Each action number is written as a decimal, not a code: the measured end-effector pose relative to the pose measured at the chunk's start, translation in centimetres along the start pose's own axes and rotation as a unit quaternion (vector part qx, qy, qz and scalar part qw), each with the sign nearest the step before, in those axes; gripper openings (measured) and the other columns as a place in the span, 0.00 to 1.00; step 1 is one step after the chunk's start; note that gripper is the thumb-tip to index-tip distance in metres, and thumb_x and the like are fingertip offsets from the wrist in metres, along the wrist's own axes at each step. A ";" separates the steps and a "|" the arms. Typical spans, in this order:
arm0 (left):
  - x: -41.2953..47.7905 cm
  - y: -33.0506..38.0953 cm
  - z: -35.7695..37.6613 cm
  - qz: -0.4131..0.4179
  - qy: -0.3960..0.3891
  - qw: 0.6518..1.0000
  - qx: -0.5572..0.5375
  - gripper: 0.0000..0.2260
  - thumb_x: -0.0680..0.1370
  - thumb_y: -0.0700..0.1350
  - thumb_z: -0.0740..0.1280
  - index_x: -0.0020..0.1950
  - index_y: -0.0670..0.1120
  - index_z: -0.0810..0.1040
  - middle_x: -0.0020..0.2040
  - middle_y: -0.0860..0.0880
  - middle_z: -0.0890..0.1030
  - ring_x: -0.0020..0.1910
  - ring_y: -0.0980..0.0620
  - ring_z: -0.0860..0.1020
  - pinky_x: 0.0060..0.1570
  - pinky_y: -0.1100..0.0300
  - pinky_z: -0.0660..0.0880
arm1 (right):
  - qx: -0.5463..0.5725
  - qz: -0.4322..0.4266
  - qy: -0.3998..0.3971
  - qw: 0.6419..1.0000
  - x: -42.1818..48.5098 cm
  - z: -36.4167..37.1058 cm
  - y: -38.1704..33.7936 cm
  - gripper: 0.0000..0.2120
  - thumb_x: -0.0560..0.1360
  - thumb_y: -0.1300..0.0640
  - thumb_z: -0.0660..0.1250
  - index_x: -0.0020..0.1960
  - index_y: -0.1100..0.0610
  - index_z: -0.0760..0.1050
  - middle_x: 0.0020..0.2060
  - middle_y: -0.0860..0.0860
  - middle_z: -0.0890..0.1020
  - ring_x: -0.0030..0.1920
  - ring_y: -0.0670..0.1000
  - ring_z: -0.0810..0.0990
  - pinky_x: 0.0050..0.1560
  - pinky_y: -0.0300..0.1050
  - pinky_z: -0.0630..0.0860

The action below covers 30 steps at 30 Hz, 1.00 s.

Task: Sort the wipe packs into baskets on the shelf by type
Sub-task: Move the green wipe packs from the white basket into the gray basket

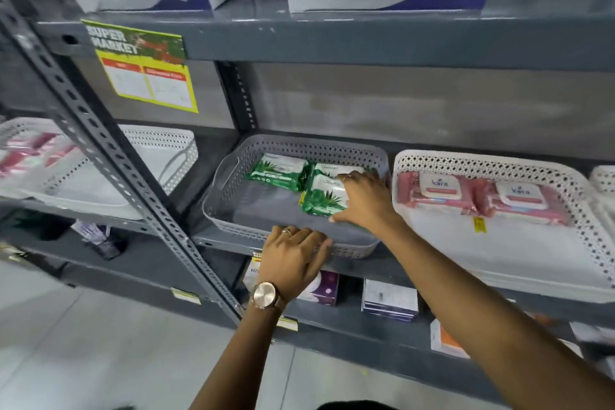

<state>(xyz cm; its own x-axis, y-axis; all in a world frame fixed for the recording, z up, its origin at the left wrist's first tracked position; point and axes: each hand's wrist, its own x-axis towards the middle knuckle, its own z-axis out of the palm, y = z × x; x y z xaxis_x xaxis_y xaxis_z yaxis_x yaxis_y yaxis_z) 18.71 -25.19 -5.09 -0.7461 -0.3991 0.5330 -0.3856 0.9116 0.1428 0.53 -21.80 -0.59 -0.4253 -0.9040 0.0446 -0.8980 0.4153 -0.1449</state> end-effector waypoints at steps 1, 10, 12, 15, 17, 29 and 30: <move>0.2 0.3 0.0 0.000 -0.002 1.000 -0.002 0.13 0.80 0.51 0.59 0.42 0.49 0.78 0.35 0.51 0.81 0.35 0.47 0.77 0.38 0.53 0.66 | 0.024 0.002 0.002 1.000 -0.1 -0.3 -0.1 0.40 0.62 0.38 0.75 0.67 0.58 0.70 0.64 0.56 0.76 0.64 0.60 0.73 0.68 0.57 0.69; 3.5 8.4 1.5 0.018 0.031 0.998 -0.058 0.12 0.80 0.52 0.58 0.48 0.48 0.78 0.45 0.50 0.81 0.43 0.45 0.76 0.43 0.52 0.70 | 0.207 0.075 0.158 0.962 -5.1 -4.1 7.5 0.25 0.73 0.48 0.69 0.66 0.58 0.73 0.63 0.57 0.78 0.64 0.59 0.74 0.63 0.50 0.71; 4.7 11.0 2.2 0.024 0.020 0.995 -0.089 0.14 0.80 0.53 0.57 0.51 0.48 0.80 0.50 0.51 0.82 0.47 0.47 0.77 0.47 0.52 0.70 | 0.216 0.106 0.187 0.953 -7.2 -5.1 10.8 0.24 0.73 0.50 0.69 0.67 0.57 0.73 0.64 0.56 0.78 0.65 0.58 0.74 0.65 0.49 0.70; 6.0 15.6 3.6 0.046 0.001 0.992 -0.117 0.15 0.80 0.54 0.57 0.52 0.49 0.80 0.50 0.52 0.83 0.49 0.47 0.78 0.47 0.52 0.71 | 0.235 0.151 0.221 0.934 -10.8 -6.2 16.1 0.22 0.74 0.51 0.68 0.66 0.55 0.74 0.63 0.55 0.79 0.66 0.56 0.74 0.66 0.50 0.71; 6.7 19.1 4.6 0.073 -0.018 0.989 -0.131 0.15 0.79 0.54 0.58 0.51 0.48 0.81 0.49 0.51 0.83 0.47 0.47 0.78 0.46 0.52 0.71 | 0.237 0.172 0.247 0.924 -13.3 -6.6 19.7 0.21 0.74 0.51 0.68 0.65 0.55 0.75 0.63 0.54 0.80 0.65 0.55 0.76 0.67 0.50 0.72; 8.9 34.4 10.7 0.133 -0.094 0.984 -0.066 0.20 0.78 0.58 0.53 0.44 0.49 0.80 0.37 0.50 0.83 0.34 0.45 0.79 0.34 0.55 0.74 | 0.081 0.435 0.209 0.872 -26.8 -5.9 39.3 0.32 0.65 0.55 0.75 0.65 0.64 0.70 0.65 0.64 0.72 0.67 0.66 0.68 0.66 0.59 0.68; 8.9 35.0 11.2 0.138 -0.096 0.985 -0.045 0.21 0.78 0.59 0.53 0.42 0.49 0.79 0.35 0.50 0.82 0.32 0.45 0.79 0.31 0.56 0.74 | 0.066 0.457 0.186 0.867 -27.6 -5.7 40.7 0.36 0.65 0.54 0.75 0.67 0.65 0.66 0.67 0.65 0.69 0.69 0.66 0.65 0.69 0.60 0.65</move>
<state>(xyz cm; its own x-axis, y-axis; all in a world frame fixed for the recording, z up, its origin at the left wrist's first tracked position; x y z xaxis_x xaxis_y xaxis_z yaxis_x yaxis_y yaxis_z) -7.48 2.10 -4.67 -0.9075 -0.1387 0.3964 -0.1110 0.9895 0.0922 -24.92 20.61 -2.04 -0.9815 -0.0978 0.1646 -0.1568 0.9039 -0.3981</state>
